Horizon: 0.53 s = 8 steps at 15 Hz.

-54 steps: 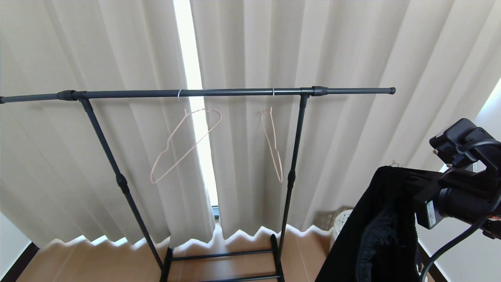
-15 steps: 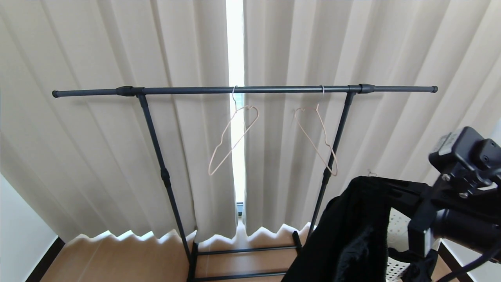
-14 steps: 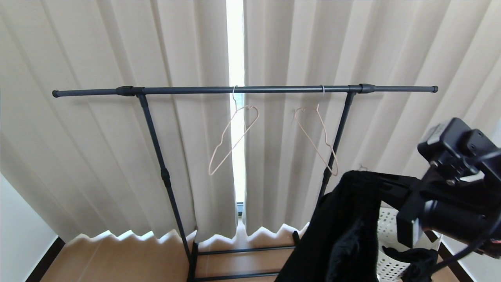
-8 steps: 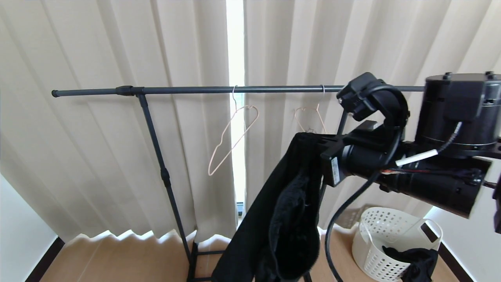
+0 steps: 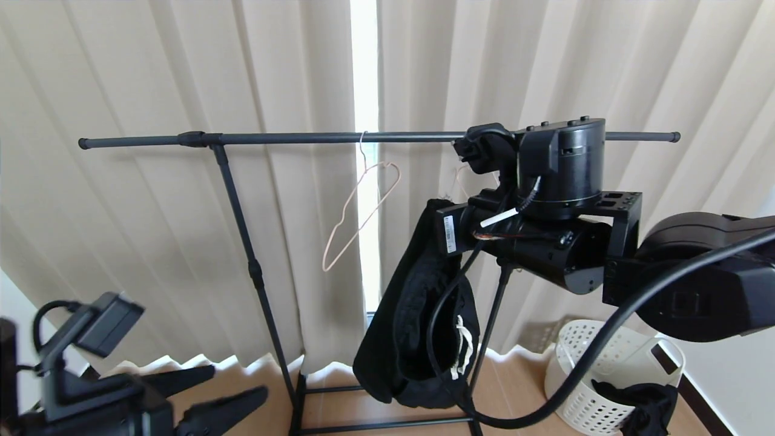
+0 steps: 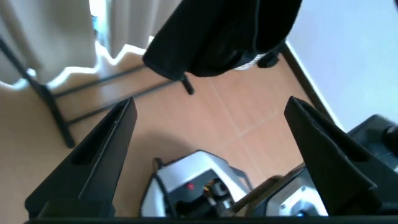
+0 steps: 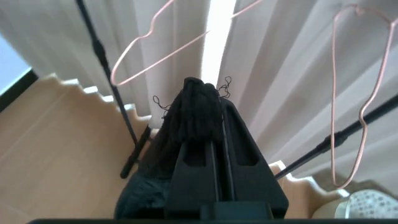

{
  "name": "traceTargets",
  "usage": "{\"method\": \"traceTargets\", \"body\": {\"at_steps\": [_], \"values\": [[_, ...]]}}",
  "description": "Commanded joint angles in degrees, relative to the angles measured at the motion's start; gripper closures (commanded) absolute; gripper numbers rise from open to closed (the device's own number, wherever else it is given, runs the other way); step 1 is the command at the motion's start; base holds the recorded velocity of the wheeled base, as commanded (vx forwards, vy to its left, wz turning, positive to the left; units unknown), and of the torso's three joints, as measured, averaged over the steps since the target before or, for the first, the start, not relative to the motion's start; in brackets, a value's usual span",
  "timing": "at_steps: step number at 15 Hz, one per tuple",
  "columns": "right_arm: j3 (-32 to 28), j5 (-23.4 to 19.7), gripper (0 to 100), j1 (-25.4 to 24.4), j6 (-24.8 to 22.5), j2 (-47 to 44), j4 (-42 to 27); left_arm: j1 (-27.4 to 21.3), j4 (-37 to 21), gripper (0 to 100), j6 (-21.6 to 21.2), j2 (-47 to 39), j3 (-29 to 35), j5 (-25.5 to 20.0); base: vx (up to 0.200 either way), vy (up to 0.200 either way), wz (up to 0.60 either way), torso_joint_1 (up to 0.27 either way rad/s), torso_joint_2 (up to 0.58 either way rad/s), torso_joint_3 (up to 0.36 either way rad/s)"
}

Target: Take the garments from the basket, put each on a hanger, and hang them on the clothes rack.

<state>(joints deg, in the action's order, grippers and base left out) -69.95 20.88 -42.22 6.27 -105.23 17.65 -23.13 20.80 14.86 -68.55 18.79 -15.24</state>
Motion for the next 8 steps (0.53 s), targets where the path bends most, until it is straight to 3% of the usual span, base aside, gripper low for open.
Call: {"method": "traceTargets", "body": {"at_steps": [1,5,8], "values": [[-2.2,1.6,100,-0.1,1.6,-2.9,0.3,-8.4,4.7,0,8.1,-24.4,14.4,-0.6,0.0,0.0,0.0,0.0,0.0,0.0],[-2.0,2.8,100,0.0,6.9,-2.1,0.5,-11.7,4.6,0,11.9,-33.9,24.4,0.1,0.0,0.0,0.0,0.0,0.0,0.0],[-2.2,3.4,100,0.3,7.1,-1.2,0.5,-14.1,4.8,0,14.1,-40.5,28.8,3.0,0.0,0.0,0.0,0.0,0.0,0.0]]}}
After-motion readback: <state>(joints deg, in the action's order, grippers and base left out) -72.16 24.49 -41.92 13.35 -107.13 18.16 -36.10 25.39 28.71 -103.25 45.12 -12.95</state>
